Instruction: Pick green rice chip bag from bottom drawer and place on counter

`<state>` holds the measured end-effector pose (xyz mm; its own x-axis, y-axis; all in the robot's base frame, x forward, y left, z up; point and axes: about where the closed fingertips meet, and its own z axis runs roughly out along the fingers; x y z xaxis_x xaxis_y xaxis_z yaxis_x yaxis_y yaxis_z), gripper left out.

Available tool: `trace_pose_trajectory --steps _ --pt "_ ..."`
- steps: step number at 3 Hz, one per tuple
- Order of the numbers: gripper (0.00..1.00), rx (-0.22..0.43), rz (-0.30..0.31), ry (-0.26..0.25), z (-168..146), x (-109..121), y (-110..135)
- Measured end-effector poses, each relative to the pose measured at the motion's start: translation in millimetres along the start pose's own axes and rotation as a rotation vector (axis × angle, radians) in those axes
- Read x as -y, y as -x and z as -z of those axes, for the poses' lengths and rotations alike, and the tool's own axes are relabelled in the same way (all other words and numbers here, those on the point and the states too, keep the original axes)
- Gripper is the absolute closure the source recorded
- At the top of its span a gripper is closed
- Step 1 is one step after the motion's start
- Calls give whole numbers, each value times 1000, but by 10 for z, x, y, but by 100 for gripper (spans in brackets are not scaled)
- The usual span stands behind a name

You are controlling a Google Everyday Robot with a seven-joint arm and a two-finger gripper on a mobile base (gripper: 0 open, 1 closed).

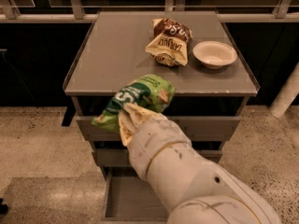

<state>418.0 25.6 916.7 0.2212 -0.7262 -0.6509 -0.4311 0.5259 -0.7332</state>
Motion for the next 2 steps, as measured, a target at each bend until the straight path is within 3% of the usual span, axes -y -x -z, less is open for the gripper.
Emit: trace_pose_trajectory --steps 1,2 --pt "100 80 7 -11 -49 264 230" --pt "100 129 -91 -59 -54 706 -244"
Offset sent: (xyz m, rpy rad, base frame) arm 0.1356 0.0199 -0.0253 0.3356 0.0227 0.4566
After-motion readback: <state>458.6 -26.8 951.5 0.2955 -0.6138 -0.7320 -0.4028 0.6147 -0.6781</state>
